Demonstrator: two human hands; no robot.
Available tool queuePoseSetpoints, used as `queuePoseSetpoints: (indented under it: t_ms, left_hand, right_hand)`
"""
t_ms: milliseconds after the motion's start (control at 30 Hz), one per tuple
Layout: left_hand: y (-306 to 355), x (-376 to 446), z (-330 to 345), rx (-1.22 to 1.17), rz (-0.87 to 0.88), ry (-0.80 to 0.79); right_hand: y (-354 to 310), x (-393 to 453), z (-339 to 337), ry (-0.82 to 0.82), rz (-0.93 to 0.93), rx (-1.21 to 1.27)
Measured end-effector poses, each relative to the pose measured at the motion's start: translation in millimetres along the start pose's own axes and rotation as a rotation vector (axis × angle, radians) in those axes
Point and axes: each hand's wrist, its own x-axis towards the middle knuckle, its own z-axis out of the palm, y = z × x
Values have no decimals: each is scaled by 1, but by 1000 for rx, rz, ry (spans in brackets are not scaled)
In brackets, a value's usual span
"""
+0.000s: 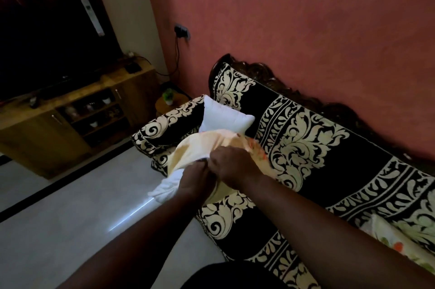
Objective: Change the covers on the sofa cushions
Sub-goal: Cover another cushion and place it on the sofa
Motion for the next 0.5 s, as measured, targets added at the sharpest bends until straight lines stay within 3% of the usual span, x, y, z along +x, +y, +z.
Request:
queuePoseSetpoints:
  t_ms: [67,200,333,400,500]
  left_hand:
    - [-3,6,-2,16,-14,-155]
    - [-6,21,-9,-255,121,298]
    - [-38,10,12,-412,139,353]
    - [-55,0,17,-543,41,377]
    - [-79,11,18,-711,-202,298]
  right_hand:
    - [-2,5,-8,-67,-106,85]
    - [21,8,-32,46,-62,175]
    - [58,-6,-42,266,109,225]
    - [72,-14,-38,371,228,301]
    - [82,-19,-23,331,266,308]
